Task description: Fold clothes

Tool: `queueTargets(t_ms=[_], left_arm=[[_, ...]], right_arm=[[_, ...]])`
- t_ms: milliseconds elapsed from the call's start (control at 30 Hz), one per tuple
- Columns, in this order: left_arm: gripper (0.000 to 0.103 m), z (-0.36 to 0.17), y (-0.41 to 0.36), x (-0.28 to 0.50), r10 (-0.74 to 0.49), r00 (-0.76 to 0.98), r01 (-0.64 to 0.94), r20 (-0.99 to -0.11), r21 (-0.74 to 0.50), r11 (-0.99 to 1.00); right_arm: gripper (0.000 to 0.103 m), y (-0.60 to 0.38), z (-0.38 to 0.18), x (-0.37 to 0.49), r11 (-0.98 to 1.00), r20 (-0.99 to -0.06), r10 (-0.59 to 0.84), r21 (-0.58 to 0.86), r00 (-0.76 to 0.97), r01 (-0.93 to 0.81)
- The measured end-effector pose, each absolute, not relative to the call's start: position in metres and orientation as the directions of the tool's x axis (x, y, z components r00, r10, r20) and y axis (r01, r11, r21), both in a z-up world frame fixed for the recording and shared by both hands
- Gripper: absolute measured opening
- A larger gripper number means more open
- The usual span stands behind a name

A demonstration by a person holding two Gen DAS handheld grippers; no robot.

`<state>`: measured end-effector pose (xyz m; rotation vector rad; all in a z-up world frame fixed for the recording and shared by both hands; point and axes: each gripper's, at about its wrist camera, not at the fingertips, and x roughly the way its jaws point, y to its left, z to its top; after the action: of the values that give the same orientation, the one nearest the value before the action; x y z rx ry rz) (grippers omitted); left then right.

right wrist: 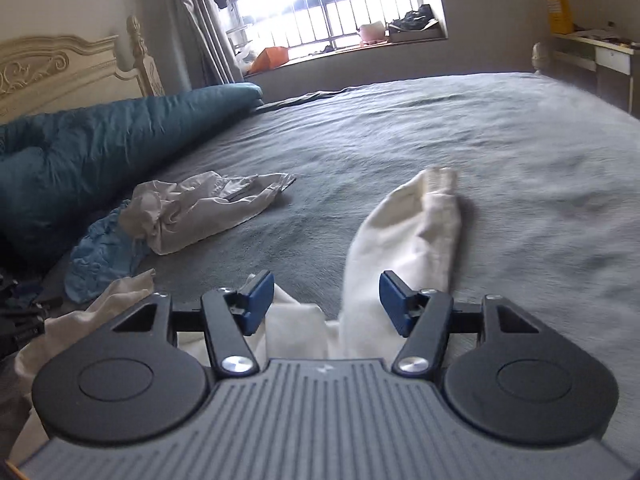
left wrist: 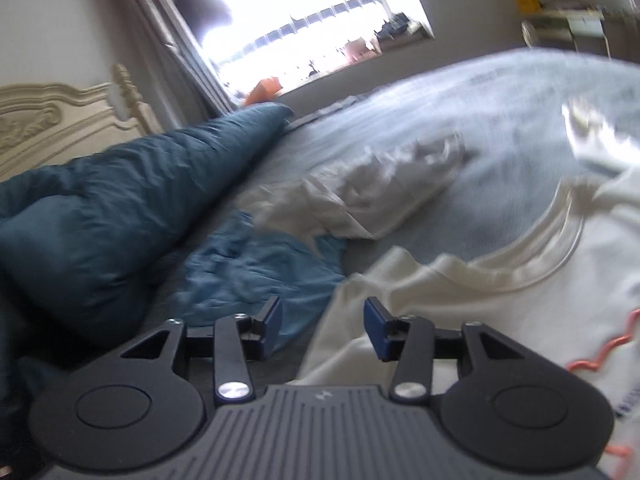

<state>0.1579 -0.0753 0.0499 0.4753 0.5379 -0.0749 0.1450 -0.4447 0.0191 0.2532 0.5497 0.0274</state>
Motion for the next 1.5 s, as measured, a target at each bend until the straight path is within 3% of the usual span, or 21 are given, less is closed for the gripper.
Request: queueTargets(t_ms=[200,333,600,733,867,967,1033,1133,1233,1333,1367,1433,1500], left_arm=[[0.055,0.113,-0.023,0.051,0.009,0.835,0.207,-0.550,0.330,0.921],[0.057,0.120,0.019,-0.035,-0.076,0.779,0.247,-0.622,0.194,0.949],[0.057,0.051,0.066,-0.186,-0.256,0.648,0.318,-0.717,-0.051,0.947],[0.056,0.008,0.076,-0.234,-0.309,0.645,0.289,-0.699,-0.151,0.945],[0.056,-0.012,0.081,-0.269,-0.381,0.681,0.309,-0.625,-0.226,0.924],[0.056,-0.023,0.071,-0.282,-0.404,0.688,0.353,-0.603,-0.208,0.912],[0.056,-0.033,0.056,-0.286,-0.375,0.694,0.375,-0.614,-0.136,0.917],[0.055,-0.050,0.035,-0.286,-0.290,0.730,0.381,-0.619,0.016,0.925],[0.052,-0.060,0.033,-0.282,-0.270,0.752,0.347,-0.601,0.013,0.938],[0.041,-0.065,0.042,-0.279,-0.297,0.773,0.316,-0.561,-0.065,0.946],[0.029,-0.067,0.045,-0.279,-0.309,0.774,0.313,-0.553,-0.092,0.945],[0.017,-0.069,0.048,-0.278,-0.314,0.775,0.303,-0.549,-0.113,0.946],[0.014,-0.068,0.050,-0.279,-0.310,0.783,0.292,-0.539,-0.121,0.949]], right_arm=[[0.059,-0.456,0.057,0.021,0.970,-0.539,0.104,0.242,0.836,0.035],[0.061,-0.458,0.040,-0.065,0.939,-0.567,0.187,0.344,0.802,0.025],[0.061,-0.439,-0.046,-0.186,0.871,-0.650,0.215,0.466,0.728,0.158],[0.061,-0.420,-0.054,-0.231,0.878,-0.618,0.145,0.440,0.773,0.187],[0.060,-0.352,-0.033,-0.269,0.950,-0.517,0.222,0.304,0.826,-0.066],[0.060,-0.277,-0.029,-0.277,0.948,-0.484,0.307,0.080,0.819,-0.308],[0.059,-0.228,-0.031,-0.279,0.895,-0.474,0.366,-0.057,0.801,-0.442],[0.057,-0.174,-0.047,-0.265,0.824,-0.501,0.433,-0.118,0.749,-0.555],[0.055,-0.133,-0.064,-0.253,0.755,-0.532,0.478,-0.157,0.699,-0.637],[0.053,-0.109,-0.072,-0.251,0.730,-0.538,0.461,-0.222,0.705,-0.646],[0.053,-0.104,-0.075,-0.250,0.726,-0.538,0.453,-0.241,0.711,-0.644],[0.053,-0.100,-0.077,-0.249,0.728,-0.534,0.437,-0.263,0.724,-0.634],[0.049,-0.095,-0.082,-0.249,0.726,-0.533,0.415,-0.295,0.738,-0.621]])
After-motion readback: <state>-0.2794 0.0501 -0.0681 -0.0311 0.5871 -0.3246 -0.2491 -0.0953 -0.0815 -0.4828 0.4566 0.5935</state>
